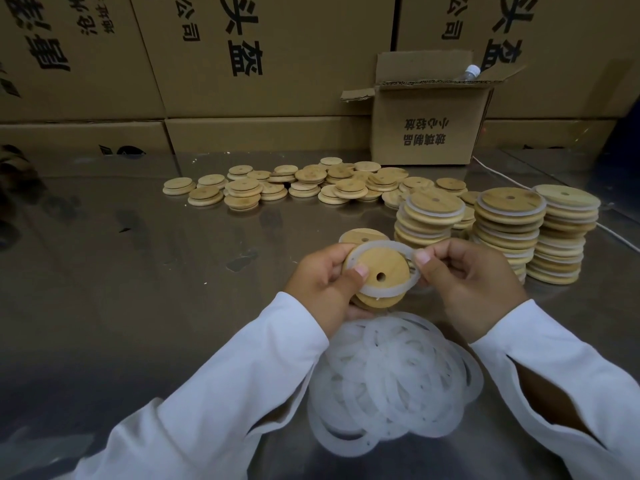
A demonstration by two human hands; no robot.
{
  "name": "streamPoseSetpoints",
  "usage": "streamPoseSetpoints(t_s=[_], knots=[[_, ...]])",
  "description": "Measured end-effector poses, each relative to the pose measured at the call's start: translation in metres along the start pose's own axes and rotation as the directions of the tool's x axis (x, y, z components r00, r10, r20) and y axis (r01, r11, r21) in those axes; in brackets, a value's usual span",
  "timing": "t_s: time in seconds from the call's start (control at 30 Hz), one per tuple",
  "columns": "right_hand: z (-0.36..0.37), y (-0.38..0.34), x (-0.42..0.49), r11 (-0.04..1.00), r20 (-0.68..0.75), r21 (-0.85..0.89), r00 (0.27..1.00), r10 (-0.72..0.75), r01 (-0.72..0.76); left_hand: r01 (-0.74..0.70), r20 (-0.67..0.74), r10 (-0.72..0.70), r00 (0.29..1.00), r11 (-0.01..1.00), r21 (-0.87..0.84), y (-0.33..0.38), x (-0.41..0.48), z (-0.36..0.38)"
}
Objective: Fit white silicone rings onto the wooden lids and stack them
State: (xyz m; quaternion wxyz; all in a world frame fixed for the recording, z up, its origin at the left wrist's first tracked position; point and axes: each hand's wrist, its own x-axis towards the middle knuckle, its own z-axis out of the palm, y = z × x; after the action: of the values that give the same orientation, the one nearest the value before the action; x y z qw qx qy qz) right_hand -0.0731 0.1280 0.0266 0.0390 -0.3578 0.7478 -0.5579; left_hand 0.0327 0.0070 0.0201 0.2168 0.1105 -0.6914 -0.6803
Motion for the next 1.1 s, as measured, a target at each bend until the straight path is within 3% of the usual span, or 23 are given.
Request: streamPoseSetpoints(t_s=[0.37, 0.67, 0.83, 0.97, 1.1], knots=[[0.000, -0.005, -0.001, 0.998, -0.009, 0.052, 0.999, -0.040, 0.041, 0.082, -0.009, -0.087, 0.996, 0.962, -0.262, -0.003, 0.003, 0.000], [0.002, -0.007, -0.003, 0.978, -0.014, 0.211, 1.000, -0.003, 0.006, 0.107, -0.013, -0.117, 0.993, 0.945, -0.309, -0.002, 0.003, 0.001], [0.008, -0.008, -0.003, 0.933, -0.038, 0.355, 0.996, 0.078, -0.059, 0.103, -0.059, -0.149, 0.987, 0.874, -0.474, 0.003, 0.005, 0.003], [0.010, -0.008, -0.006, 0.957, -0.066, 0.289, 0.998, -0.006, 0.025, 0.095, -0.081, -0.166, 0.983, 0.830, -0.549, 0.002, 0.004, 0.006], [0.010, -0.009, -0.008, 0.956, -0.118, 0.271, 0.989, -0.086, 0.116, 0.080, -0.055, -0.123, 0.991, 0.864, -0.497, -0.004, 0.002, 0.011]])
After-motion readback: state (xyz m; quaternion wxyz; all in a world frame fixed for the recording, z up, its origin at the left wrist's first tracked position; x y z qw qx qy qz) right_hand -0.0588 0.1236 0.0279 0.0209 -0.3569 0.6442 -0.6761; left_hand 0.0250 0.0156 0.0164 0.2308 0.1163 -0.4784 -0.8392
